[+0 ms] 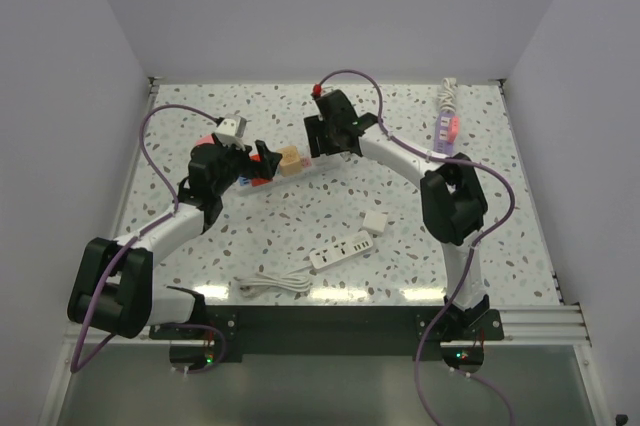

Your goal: Insert the plug

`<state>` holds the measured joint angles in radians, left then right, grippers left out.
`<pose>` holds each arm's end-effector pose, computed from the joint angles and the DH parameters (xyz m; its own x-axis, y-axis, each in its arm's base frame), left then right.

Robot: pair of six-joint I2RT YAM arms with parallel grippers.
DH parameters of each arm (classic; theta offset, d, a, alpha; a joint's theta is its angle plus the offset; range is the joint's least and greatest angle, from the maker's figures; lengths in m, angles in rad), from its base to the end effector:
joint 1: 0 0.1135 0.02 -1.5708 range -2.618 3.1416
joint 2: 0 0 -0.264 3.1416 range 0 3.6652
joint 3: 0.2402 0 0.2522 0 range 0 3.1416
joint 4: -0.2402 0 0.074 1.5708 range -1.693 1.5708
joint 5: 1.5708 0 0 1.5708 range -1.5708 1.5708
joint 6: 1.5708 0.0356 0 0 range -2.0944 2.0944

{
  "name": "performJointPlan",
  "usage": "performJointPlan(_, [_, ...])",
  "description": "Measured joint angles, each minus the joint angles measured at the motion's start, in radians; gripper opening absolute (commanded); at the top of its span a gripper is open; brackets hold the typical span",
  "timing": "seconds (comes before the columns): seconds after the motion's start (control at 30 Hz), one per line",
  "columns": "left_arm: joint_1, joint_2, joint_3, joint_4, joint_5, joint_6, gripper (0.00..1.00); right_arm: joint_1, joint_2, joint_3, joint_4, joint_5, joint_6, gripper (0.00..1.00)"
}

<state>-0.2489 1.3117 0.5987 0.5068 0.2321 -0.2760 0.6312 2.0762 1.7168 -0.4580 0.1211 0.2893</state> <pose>0.2725 -0.0777 0.2316 -0.3157 -0.1934 -0.9289 0.3865 0.8679 -0.3120 0.3844 0.2757 0.2348 -0.7124 -0.1700 -0.6808 -0.3295 0.9376 0.1107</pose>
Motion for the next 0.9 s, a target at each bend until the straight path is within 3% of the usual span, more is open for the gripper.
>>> performJointPlan(0.57, [0.000, 0.005, 0.008, -0.010, -0.009, 0.003, 1.00, 0.014, -0.004, -0.006, 0.002, 0.036, 0.003, 0.00])
performJointPlan(0.9, [0.000, 0.000, 0.008, -0.018, -0.032, 0.007, 1.00, 0.025, -0.080, -0.155, 0.124, 0.052, 0.002, 0.00])
